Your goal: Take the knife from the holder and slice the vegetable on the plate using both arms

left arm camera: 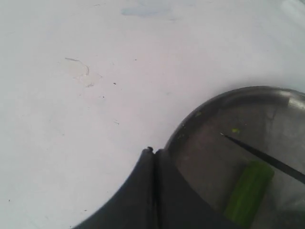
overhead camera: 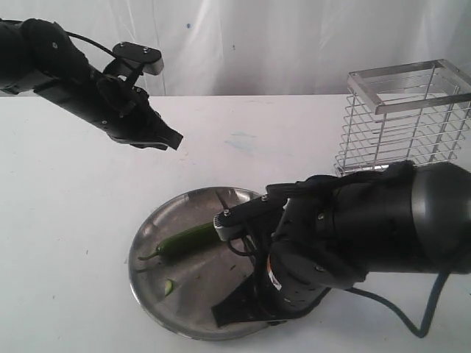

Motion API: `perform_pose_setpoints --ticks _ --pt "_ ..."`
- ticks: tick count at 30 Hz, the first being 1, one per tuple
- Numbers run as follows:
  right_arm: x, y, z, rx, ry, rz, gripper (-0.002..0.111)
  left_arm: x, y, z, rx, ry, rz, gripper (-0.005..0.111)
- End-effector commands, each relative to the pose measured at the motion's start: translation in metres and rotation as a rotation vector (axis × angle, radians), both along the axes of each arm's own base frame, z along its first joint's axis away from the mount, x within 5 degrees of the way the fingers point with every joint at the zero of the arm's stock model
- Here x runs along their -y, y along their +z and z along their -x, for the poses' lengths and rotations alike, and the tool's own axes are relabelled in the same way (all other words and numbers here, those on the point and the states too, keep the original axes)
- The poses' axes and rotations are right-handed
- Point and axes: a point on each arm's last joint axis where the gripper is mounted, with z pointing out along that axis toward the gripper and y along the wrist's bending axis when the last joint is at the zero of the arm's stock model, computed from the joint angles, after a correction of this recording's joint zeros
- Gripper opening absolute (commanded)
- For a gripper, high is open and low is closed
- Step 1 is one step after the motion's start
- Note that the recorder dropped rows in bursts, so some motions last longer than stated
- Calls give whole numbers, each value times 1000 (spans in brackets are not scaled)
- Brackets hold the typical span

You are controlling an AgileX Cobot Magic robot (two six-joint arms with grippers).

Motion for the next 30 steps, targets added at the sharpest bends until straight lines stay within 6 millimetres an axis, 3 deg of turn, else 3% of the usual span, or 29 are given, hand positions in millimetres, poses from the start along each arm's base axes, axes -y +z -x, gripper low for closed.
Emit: perform_pose_setpoints --ticks 1,14,30 --pt "-5 3 -1 28 -15 -36 0 1 1 3 -22 18 40 0" --pt "-8 2 5 -33 -16 -64 0 19 -27 -2 -64 -173 136 0" --pt "-10 -9 0 -42 -12 -60 0 24 -26 0 -68 -224 185 0"
